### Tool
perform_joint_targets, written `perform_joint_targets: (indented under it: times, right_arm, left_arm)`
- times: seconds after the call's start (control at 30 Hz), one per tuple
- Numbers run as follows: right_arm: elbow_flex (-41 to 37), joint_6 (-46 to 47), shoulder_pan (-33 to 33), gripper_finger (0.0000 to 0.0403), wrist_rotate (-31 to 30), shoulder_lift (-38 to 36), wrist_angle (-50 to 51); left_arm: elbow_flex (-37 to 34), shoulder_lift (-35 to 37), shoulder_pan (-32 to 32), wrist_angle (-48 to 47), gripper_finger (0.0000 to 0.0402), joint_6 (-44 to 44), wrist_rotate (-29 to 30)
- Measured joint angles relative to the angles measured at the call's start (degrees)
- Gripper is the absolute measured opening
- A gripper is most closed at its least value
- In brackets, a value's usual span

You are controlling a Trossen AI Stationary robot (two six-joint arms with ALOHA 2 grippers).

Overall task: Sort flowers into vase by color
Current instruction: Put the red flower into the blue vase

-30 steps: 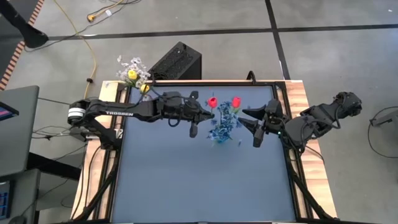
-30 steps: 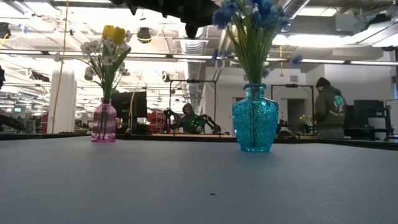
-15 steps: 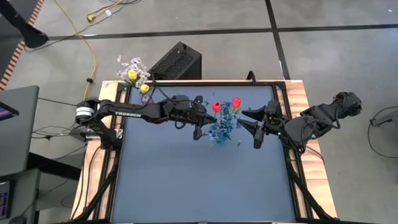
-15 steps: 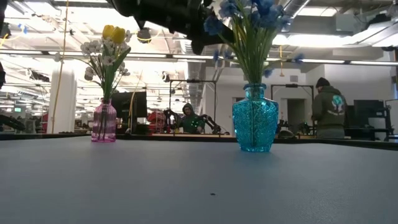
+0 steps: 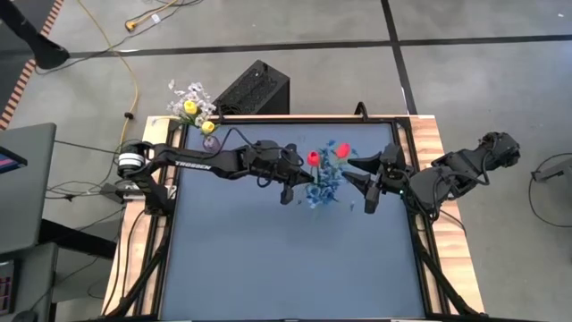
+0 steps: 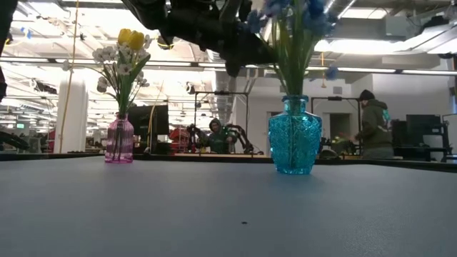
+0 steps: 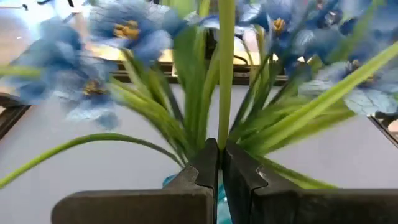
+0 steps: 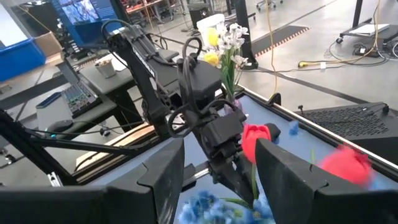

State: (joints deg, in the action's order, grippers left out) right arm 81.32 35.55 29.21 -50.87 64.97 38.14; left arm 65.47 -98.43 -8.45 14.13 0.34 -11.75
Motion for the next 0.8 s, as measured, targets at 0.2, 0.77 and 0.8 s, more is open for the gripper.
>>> perform_joint_targets:
  times: [0.2,0.77,0.8]
  right_arm:
    - [0.0,0.0,0.0,0.0223,0.0,0.0,0.0]
    - [0.0,-0.2,0.0,0.0223,0.0,0.0,0.4]
    - [0.0,-0.2,0.0,0.0223,0.0,0.0,0.6]
  left_arm:
    - [0.0,0.0,-0.1,0.0,0.0002,-0.4,0.8]
    - [-0.2,6.7,-0.6,-11.8,0.0084,1.0,1.6]
    - [-0.2,7.6,-0.6,-12.8,0.0084,1.2,1.5]
